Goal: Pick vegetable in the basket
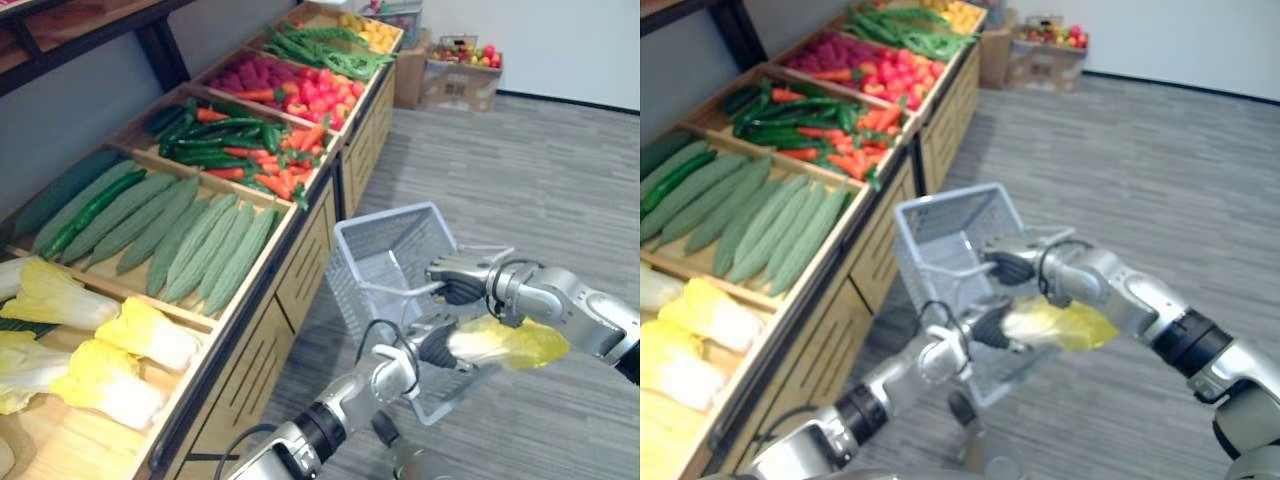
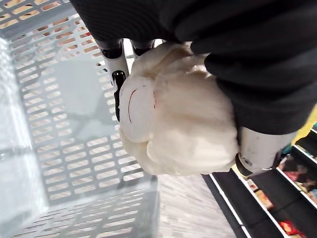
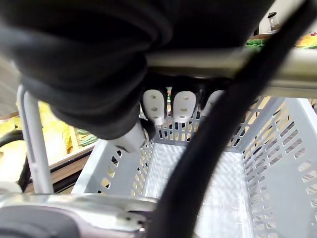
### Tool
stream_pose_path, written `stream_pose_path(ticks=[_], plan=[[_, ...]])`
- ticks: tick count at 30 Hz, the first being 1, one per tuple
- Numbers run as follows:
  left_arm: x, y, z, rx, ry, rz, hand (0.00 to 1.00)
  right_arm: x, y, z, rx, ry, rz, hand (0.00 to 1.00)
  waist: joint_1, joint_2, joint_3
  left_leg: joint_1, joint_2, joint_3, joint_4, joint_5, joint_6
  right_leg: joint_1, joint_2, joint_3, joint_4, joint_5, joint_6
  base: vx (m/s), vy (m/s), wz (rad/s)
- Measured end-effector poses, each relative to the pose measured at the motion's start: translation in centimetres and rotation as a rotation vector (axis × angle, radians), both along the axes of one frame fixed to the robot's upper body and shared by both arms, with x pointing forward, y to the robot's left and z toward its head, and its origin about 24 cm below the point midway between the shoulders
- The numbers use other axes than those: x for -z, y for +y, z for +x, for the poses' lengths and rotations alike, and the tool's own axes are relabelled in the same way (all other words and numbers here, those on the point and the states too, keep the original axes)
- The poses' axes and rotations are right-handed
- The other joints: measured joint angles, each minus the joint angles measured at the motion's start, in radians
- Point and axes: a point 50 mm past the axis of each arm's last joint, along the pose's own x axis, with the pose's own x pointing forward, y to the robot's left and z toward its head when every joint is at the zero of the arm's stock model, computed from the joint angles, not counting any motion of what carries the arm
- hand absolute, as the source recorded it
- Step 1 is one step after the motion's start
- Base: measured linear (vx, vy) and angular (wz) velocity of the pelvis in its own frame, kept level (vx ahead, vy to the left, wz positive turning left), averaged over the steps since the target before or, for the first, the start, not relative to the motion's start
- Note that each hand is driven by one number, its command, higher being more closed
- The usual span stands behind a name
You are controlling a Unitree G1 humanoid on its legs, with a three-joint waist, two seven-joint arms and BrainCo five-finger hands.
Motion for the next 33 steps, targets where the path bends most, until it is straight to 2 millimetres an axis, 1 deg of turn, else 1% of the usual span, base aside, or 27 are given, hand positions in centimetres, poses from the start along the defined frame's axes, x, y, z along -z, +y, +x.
stream_pose_path(ticks=[5, 9, 10, 14, 18, 21, 22, 23, 29, 33], plan=[[1.0, 0.0, 0.3, -0.037, 0.022, 0.059, 1.0, 0.2, -0.1, 0.2, 0.016, 0.018, -0.011, 1.0, 0.001, -0.006, 0.004, -0.001, -0.001, 0.001, -0.001, 0.0, 0.0, -0.001, 0.0, 0.0, 0.0, 0.0, 0.0, -0.06, -0.031, 0.0], [1.1, 0.1, 0.8, -0.045, 0.007, 0.097, 1.0, 0.2, -0.2, 0.2, 0.025, 0.019, -0.013, 1.0, 0.001, -0.009, 0.006, -0.006, -0.001, 0.002, -0.001, 0.0, 0.0, -0.007, 0.0, 0.0, 0.001, 0.0, 0.0, -0.06, -0.031, 0.0], [1.1, 0.1, 1.0, -0.058, 0.009, 0.101, 0.0, 0.2, -0.2, 0.2, 0.027, 0.019, -0.013, 1.0, 0.001, -0.009, 0.006, -0.008, -0.001, 0.002, -0.001, 0.0, 0.0, -0.009, 0.0, 0.0, 0.001, 0.0, 0.0, -0.09, -0.049, 0.0], [1.1, 0.2, 1.7, -0.077, -0.003, 0.135, 0.0, 0.1, -0.2, 0.3, 0.03, 0.018, -0.014, 1.0, 0.003, -0.01, 0.006, -0.013, 0.0, -0.003, -0.001, 0.0, 0.0, -0.011, -0.003, -0.004, 0.004, 0.001, -0.001, -0.03, -0.019, 0.03], [0.8, 0.3, 2.1, -0.112, 0.005, 0.122, 0.0, -0.1, -0.4, 0.4, 0.04, 0.03, -0.001, 1.0, 0.003, -0.013, 0.009, -0.015, 0.0, -0.009, -0.001, 0.0, 0.0, -0.011, -0.009, -0.013, 0.012, 0.001, -0.001, 0.0, 0.0, 0.09], [0.4, 0.3, 2.7, -0.125, -0.011, 0.13, 0.0, -0.2, -1.0, 0.3, 0.066, 0.033, 0.027, 1.0, 0.008, -0.022, 0.018, -0.021, -0.001, -0.025, 0.0, 0.0, 0.001, -0.009, -0.021, -0.025, 0.013, 0.0, -0.001, -0.06, -0.023, 0.15], [0.3, 0.4, 2.8, -0.131, -0.01, 0.128, 0.0, -0.1, -1.1, 0.2, 0.071, 0.04, 0.034, 1.0, 0.011, -0.026, 0.019, -0.022, -0.001, -0.026, -0.003, -0.001, 0.0, -0.006, -0.024, -0.025, 0.009, -0.013, -0.007, -0.11, -0.037, 0.09], [0.3, 0.5, 2.9, -0.142, -0.007, 0.126, 0.0, 0.2, -1.4, 0.0, 0.086, 0.05, 0.049, 1.0, 0.016, -0.029, 0.023, -0.022, -0.002, -0.027, -0.006, -0.002, -0.001, 0.003, -0.028, -0.027, -0.006, -0.013, -0.008, -0.09, -0.026, 0.08], [0.3, 0.8, 3.1, -0.158, -0.001, 0.119, 0.0, 1.1, -2.1, -0.8, 0.122, 0.095, 0.098, 1.0, 0.026, -0.027, 0.024, -0.03, -0.008, -0.039, -0.019, 0.0, 0.0, 0.008, -0.043, -0.045, -0.019, 0.002, -0.006, -0.05, -0.004, 0.09], [0.1, 0.6, 3.1, -0.154, -0.007, 0.115, 0.0, 1.0, -2.3, -0.8, 0.141, 0.097, 0.124, 1.0, 0.036, -0.023, 0.027, -0.037, -0.008, -0.052, -0.019, 0.0, 0.0, 0.011, -0.051, -0.059, -0.019, 0.002, -0.006, -0.03, -0.001, 0.15]])
